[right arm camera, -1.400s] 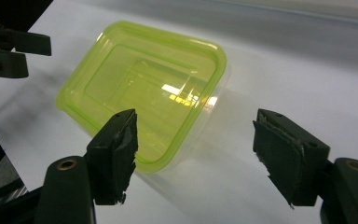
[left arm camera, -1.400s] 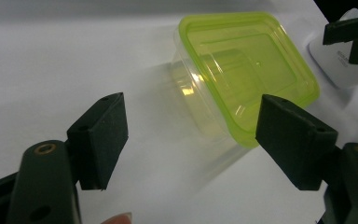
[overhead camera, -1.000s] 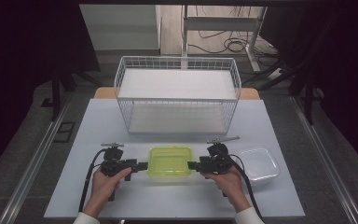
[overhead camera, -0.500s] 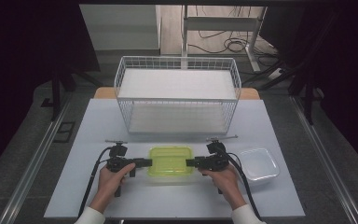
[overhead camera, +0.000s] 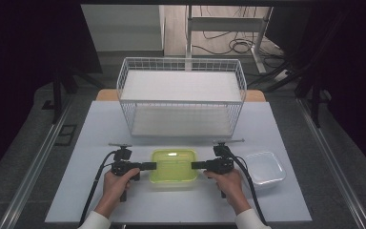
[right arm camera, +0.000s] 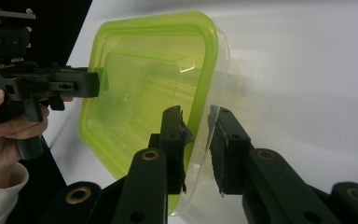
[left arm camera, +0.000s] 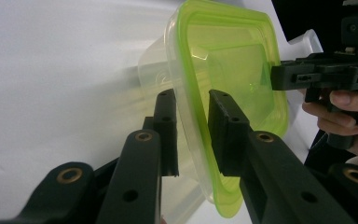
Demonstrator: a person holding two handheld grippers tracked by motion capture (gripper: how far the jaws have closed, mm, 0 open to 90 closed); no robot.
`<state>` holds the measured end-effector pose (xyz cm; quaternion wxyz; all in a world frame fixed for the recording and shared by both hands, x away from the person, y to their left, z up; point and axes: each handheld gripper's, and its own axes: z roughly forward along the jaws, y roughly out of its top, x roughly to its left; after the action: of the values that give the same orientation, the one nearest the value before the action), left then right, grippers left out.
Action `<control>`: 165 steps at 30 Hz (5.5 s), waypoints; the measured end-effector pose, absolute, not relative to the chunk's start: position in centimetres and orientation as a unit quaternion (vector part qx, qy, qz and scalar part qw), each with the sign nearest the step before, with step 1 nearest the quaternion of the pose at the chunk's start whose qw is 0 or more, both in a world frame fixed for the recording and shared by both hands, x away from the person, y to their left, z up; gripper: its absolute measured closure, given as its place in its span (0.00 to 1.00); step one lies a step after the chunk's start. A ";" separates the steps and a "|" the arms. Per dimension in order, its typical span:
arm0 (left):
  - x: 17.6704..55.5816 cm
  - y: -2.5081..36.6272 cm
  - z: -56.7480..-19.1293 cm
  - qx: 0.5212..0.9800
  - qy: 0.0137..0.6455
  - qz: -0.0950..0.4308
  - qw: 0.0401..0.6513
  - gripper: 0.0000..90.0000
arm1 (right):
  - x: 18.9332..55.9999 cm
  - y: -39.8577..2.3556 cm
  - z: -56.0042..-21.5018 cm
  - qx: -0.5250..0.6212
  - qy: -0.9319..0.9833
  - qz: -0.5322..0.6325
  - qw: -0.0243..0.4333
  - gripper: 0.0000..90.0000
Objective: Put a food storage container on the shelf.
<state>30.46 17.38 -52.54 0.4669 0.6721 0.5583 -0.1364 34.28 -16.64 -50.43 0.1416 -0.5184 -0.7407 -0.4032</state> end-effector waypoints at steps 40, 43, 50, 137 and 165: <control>27.7 17.3 -46.2 0.699 0.481 -0.023 0.529 0.86 | 31.7 -16.9 -44.6 -0.423 -0.774 -0.471 0.041 0.88; 27.5 17.4 -45.8 0.700 0.476 -0.020 0.532 0.86 | 31.6 -16.9 -44.2 -0.418 -0.774 -0.475 0.036 0.88; 26.9 17.7 -44.7 0.697 0.467 -0.007 0.544 0.86 | 31.0 -16.7 -43.0 -0.405 -0.774 -0.487 0.022 0.88; 38.8 17.2 -32.4 0.701 0.424 -0.005 0.573 0.87 | 38.8 -17.5 -30.1 -0.400 -0.739 -0.539 -0.061 0.88; 45.8 17.6 -33.0 0.694 0.461 -0.054 0.550 0.88 | 45.3 -17.2 -30.8 -0.443 -0.715 -0.541 -0.021 0.87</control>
<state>45.81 17.64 -32.98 0.5497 0.6944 0.4613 -0.0538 45.28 -17.18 -30.81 -0.0207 -0.4429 -0.7149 -0.5406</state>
